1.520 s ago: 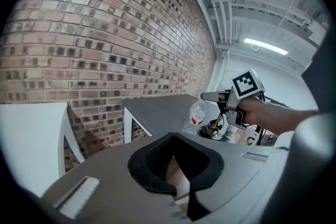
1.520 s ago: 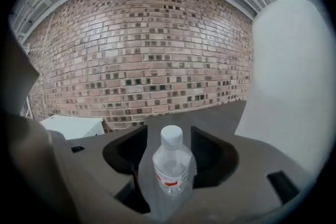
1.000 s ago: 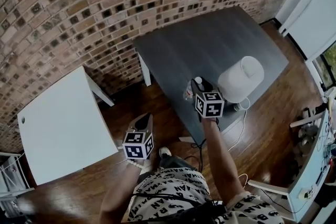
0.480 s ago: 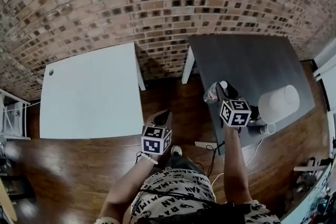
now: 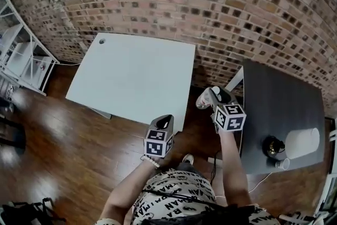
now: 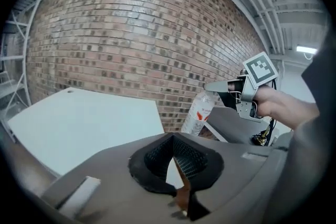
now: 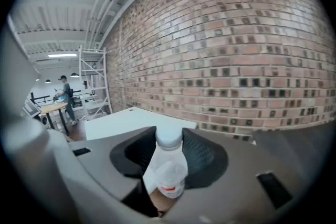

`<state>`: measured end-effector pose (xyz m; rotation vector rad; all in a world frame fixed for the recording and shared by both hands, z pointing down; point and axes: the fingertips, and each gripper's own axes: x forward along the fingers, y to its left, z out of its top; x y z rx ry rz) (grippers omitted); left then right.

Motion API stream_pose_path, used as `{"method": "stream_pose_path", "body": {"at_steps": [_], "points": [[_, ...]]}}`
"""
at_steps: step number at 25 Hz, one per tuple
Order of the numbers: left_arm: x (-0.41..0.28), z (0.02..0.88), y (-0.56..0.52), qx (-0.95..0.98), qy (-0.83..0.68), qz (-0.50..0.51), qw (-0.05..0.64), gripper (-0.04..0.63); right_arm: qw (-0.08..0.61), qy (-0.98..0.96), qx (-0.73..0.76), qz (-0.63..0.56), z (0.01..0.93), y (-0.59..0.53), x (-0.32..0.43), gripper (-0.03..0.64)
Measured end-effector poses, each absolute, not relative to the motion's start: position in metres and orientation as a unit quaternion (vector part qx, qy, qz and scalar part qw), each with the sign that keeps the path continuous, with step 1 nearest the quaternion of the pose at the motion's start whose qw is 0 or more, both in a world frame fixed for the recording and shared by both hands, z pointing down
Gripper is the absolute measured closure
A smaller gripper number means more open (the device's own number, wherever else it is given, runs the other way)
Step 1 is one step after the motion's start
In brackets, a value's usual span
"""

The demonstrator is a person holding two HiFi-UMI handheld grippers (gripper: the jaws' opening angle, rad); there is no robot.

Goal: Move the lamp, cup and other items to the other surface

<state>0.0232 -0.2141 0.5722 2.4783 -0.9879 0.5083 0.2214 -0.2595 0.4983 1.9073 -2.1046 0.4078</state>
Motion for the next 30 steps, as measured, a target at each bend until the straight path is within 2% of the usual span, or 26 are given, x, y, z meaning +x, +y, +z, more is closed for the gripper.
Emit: {"method": "stream_pose_path", "body": {"at_steps": [8,15,22,30], "points": [[-0.094,0.582,-0.231,0.848,-0.451,0.164,0.225,0.594,0.149,-0.81,0.553,0.123,0.502,-0.328,0.064,0.451],[-0.171,0.583,-0.236,0.813,-0.507,0.15,0.242,0.594,0.164,-0.847,0.49,0.124,0.514,-0.364,-0.038,0.451],[-0.218,0.587,-0.233,0.796,-0.53,0.143,0.254,0.594,0.184,-0.865,0.454,0.114,0.524,-0.385,-0.108,0.451],[-0.245,0.587,-0.233,0.791,-0.537,0.137,0.261,0.594,0.2,-0.87,0.438,0.112,0.54,-0.393,-0.145,0.451]]}}
